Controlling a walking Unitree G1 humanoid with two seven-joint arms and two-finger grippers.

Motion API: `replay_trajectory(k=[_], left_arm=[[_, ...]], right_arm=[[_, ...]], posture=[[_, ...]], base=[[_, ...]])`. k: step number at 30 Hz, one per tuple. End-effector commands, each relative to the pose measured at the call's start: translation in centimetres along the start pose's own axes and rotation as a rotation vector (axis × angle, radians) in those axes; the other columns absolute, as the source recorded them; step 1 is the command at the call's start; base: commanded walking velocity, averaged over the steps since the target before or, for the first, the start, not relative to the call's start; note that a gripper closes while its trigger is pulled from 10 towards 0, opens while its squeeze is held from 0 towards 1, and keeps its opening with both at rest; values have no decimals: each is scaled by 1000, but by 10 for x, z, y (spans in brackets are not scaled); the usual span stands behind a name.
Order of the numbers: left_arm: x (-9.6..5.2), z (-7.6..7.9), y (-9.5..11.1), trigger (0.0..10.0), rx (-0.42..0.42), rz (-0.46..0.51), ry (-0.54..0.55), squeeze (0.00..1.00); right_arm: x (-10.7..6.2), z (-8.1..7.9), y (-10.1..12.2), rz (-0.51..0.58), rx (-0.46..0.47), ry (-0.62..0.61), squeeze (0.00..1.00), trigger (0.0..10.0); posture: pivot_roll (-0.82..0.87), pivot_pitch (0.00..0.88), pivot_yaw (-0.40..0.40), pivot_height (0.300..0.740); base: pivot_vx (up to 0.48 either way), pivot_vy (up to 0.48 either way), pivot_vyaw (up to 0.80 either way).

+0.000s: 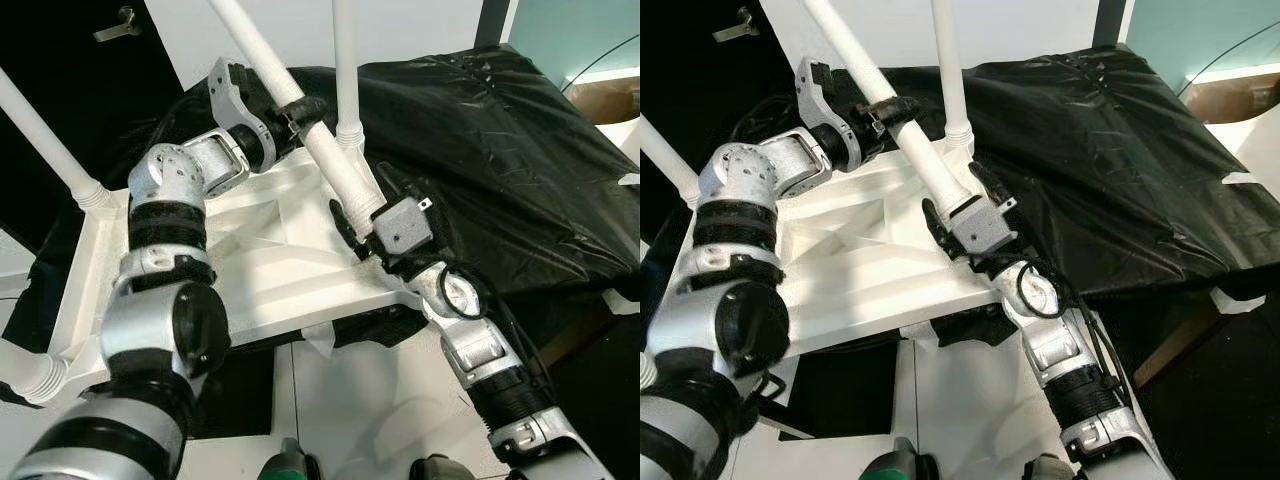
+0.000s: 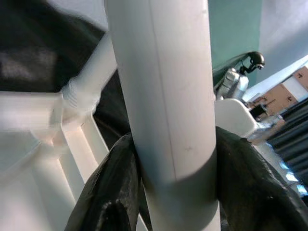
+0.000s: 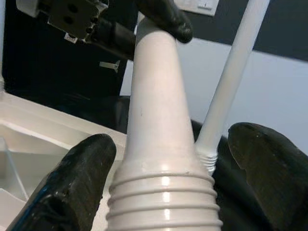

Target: Building children table

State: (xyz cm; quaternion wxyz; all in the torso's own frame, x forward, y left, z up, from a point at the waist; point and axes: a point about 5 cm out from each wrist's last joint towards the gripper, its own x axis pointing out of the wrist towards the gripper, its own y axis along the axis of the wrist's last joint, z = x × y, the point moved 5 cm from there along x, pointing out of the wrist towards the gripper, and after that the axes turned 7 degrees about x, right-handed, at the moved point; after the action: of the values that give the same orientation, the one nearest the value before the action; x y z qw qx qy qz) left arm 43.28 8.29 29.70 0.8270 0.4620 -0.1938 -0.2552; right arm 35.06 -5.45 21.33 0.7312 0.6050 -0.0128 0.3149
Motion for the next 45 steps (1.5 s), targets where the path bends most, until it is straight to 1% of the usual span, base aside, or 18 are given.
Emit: replay_trajectory(k=[1, 2, 3, 4, 5, 8, 12, 14, 17, 20, 22, 24, 25, 26, 28, 37, 41, 45], left_arm=[[-2, 10, 5, 8314, 73, 54, -12, 0], [-2, 10, 5, 8314, 73, 54, -12, 0], [-2, 18, 4, 10000, 124, 82, -22, 0], [-2, 29, 1, 10000, 152, 107, -46, 0], [-2, 29, 1, 10000, 152, 107, -46, 0], [-4, 53, 0, 10000, 241, 195, -95, 0], [-4, 63, -6, 10000, 233, 199, -150, 0], [-6, 72, -14, 10000, 261, 196, -214, 0], [-7, 75, -17, 10000, 264, 195, -240, 0], [-10, 82, -21, 10000, 282, 201, -303, 0], [-16, 92, -29, 10000, 313, 200, -397, 0], [-18, 95, -31, 10000, 328, 201, -425, 0], [-21, 100, -33, 10000, 317, 204, -477, 0], [-21, 100, -33, 10000, 317, 204, -477, 0], [-29, 111, -38, 10000, 283, 201, -585, 0], [-50, 134, -48, 10000, 220, 190, -790, 0], [-51, 135, -47, 10000, 218, 196, -796, 0], [-43, 130, -52, 10000, 290, 164, -718, 0]], right_arm=[[7, 0, 5, -15, 71, 4, 0, 10000], [7, 0, 5, -15, 71, 4, 0, 10000], [13, 1, 8, -26, 91, 16, 0, 10000], [18, 2, 11, -36, 110, 29, 0, 10000], [18, 2, 11, -36, 110, 29, 0, 10000], [32, 8, 18, -66, 138, 56, 0, 10000], [37, 6, 23, -83, 170, 91, 0, 10000], [41, 4, 26, -121, 203, 118, 0, 10000], [42, 3, 26, -138, 214, 126, 0, 10000], [44, -1, 29, -178, 233, 155, 0, 10000], [46, -6, 33, -224, 244, 187, 0, 10000], [46, -7, 35, -238, 244, 199, 0, 10000], [45, -9, 36, -256, 237, 216, 0, 10000], [45, -9, 36, -256, 237, 216, 0, 10000], [43, -11, 36, -291, 243, 232, 0, 10000], [37, -14, 39, -384, 326, 258, 0, 10000], [37, -15, 39, -393, 338, 265, 0, 10000], [36, -13, 39, -415, 323, 261, 0, 10000]], posture=[[-17, 16, 96, 740], [-17, 16, 96, 740], [-16, 17, 95, 740], [-12, 15, 92, 740], [-12, 15, 92, 740], [-4, 17, 86, 740], [0, 19, 83, 740], [2, 25, 75, 740], [2, 27, 74, 740], [-12, 42, 69, 740], [-26, 57, 68, 740], [-27, 59, 68, 740], [-28, 60, 67, 740], [-28, 60, 67, 740], [-30, 73, 66, 740], [-32, 84, 66, 740], [-32, 85, 66, 740], [-26, 82, 70, 740]], base=[[0, 0, 0], [0, 0, 0], [0, 0, 0], [0, 0, 0], [0, 0, 0], [0, 0, 0], [0, 0, 0], [0, 0, 0], [0, 0, 0], [0, 0, 0], [0, 0, 0], [0, 0, 0], [0, 0, 0], [0, 0, 0], [0, 0, 0], [0, 0, 0], [0, 0, 0], [0, 0, 0]])
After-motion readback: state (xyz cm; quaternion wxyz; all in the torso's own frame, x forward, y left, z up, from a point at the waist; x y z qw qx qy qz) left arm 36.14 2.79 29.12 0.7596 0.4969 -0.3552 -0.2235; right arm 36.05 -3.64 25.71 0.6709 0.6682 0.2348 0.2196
